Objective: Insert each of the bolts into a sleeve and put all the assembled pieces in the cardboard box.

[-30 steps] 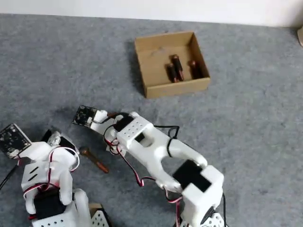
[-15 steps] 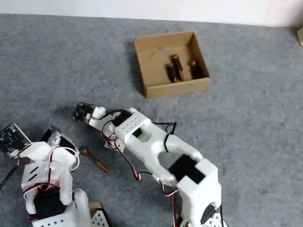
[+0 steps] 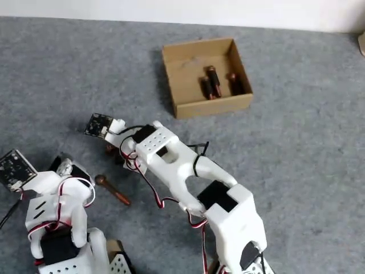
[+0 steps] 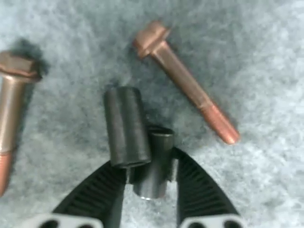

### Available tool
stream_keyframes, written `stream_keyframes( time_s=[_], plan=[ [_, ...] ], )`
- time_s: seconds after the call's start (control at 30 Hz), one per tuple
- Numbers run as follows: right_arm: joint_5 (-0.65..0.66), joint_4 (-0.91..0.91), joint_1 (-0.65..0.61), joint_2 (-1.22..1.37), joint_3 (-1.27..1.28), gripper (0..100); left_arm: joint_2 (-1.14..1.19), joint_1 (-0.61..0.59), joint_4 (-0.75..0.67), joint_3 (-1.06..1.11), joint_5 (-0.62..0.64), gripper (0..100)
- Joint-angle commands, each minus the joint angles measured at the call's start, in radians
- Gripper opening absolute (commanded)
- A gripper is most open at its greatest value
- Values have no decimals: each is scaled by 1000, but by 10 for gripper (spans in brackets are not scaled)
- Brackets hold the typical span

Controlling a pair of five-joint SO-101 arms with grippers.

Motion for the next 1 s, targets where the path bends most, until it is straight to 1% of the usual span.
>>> stream_keyframes(
  time_s=[0.0, 0.13, 0.2, 0.33, 0.7, 0.87, 0.97],
  plan=[
    [5, -2, 30, 10, -18, 11, 7, -7, -25, 4, -6, 10],
    [2, 84, 51, -27, -25, 9, 7, -5, -25, 5, -6, 9],
    [-18, 120, 54, -93, -21, 9, 7, -5, -25, 5, -6, 8],
    [-78, 136, 70, -269, -13, 8, 7, -5, -25, 5, -6, 7],
    [-87, 236, 119, -826, 154, 6, 10, -2, -26, -4, -5, 7],
    [-89, 321, 119, -1104, 278, 6, 16, 1, -18, -91, -5, 7],
    [-89, 364, 145, -1280, 364, 6, 18, 53, 11, -124, -5, 7]
  ],
)
